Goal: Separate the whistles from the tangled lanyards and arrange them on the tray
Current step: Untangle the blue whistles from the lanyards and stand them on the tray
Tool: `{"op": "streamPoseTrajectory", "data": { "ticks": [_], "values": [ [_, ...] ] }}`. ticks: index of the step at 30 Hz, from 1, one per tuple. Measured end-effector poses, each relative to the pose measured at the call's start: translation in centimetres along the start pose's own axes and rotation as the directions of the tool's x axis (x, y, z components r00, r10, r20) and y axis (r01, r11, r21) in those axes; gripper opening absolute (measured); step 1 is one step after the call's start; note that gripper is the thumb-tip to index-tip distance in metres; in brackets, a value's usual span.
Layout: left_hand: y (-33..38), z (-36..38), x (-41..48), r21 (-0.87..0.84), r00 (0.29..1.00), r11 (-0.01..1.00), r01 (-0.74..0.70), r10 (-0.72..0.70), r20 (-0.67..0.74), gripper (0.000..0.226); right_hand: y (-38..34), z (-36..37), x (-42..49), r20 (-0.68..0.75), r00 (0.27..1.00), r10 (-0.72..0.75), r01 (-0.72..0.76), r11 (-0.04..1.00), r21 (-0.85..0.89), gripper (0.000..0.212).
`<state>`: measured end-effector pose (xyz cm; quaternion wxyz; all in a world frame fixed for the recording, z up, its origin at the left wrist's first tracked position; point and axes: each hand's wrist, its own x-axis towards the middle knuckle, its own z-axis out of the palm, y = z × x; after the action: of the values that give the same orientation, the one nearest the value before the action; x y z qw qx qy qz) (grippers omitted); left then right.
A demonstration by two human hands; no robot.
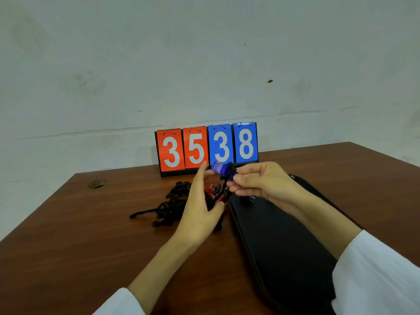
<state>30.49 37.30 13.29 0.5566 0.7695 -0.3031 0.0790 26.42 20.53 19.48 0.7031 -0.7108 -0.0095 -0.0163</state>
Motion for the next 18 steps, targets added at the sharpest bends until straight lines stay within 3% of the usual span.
{"op": "streamPoseTrajectory", "data": {
  "ticks": [3,7,10,13,18],
  "values": [
    [0.7,-0.3,0.1,-0.163,0.997,0.986,-0.018,0.005,-0.081,0.065,0.6,1.1,-0.4,0.097,0.994,0.042,-0.040,0.999,-0.017,0.021],
    [0.8,-0.2,-0.1,-0.173,0.998,0.985,-0.012,0.001,-0.062,0.033,0.7,1.4,-0.4,0.136,0.989,0.057,-0.061,0.998,0.020,0.022],
    [0.9,-0.2,-0.1,-0.298,0.996,0.952,0.073,-0.085,-0.028,0.029,0.5,1.2,-0.4,0.144,0.987,0.072,-0.078,0.996,0.034,0.021],
    [1.0,-0.2,0.0,-0.491,0.986,0.855,0.166,-0.148,0.075,0.030,0.7,1.2,-0.4,0.148,0.985,0.084,-0.091,0.995,0.044,0.020],
    [0.6,-0.2,0.1,-0.333,0.987,0.932,0.145,-0.111,0.119,0.021,0.9,1.0,-0.5,0.128,0.988,0.092,-0.101,0.992,0.072,0.022]
  ]
}}
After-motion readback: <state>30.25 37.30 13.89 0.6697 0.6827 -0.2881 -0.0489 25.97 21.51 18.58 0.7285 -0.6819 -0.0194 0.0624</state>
